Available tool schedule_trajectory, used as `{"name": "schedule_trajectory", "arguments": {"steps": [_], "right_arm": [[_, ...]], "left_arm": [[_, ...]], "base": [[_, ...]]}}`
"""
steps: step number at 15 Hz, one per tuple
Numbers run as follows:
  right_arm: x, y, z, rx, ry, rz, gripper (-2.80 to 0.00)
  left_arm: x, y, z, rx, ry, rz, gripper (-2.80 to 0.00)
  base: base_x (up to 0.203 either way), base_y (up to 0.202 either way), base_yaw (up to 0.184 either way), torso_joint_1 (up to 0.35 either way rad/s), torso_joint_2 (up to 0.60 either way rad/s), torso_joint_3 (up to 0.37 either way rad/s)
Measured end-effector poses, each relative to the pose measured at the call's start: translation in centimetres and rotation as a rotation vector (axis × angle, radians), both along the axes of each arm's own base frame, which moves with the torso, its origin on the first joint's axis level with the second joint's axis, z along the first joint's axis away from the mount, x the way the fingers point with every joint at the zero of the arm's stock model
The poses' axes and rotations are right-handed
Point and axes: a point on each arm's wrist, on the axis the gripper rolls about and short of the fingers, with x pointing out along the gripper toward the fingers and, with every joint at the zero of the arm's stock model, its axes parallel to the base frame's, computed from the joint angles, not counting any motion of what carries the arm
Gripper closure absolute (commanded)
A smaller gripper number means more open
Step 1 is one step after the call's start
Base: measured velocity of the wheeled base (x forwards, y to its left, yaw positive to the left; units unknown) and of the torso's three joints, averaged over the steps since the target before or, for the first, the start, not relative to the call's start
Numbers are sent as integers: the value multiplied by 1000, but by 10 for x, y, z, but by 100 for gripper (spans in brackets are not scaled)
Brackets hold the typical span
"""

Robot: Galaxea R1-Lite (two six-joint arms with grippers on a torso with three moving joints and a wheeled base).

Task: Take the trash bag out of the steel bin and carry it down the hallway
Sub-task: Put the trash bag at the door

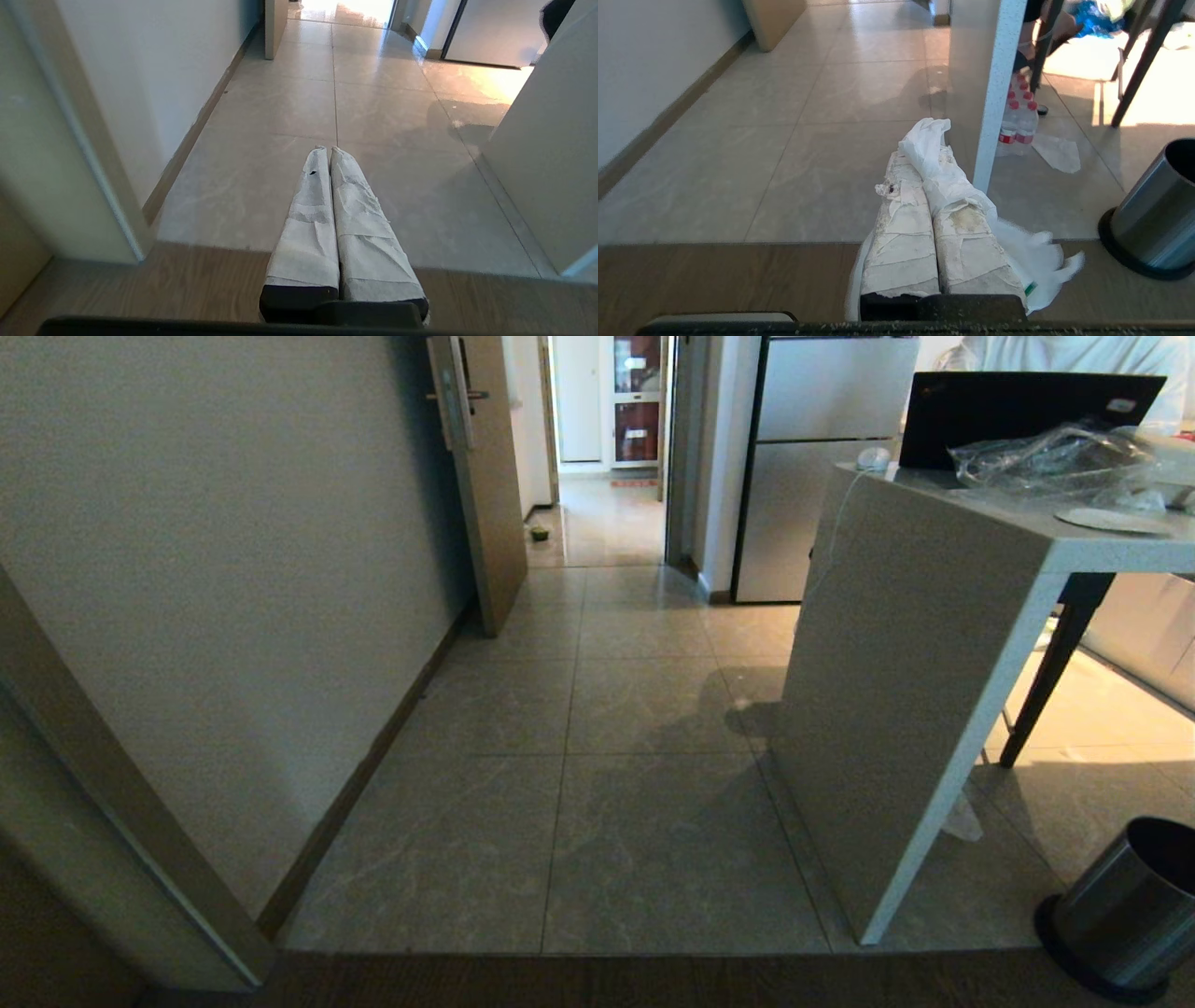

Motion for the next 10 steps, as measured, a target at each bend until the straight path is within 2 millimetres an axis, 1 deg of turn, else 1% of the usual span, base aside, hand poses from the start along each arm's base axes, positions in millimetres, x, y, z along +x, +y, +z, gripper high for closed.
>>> {"name": "schedule_trajectory", "arguments": {"steps": [10], "right_arm": [[0,0,0,0,0,0,0]], "left_arm": [[0,0,0,0,0,0,0]], "base": [[189,0,1,4,3,2]]}}
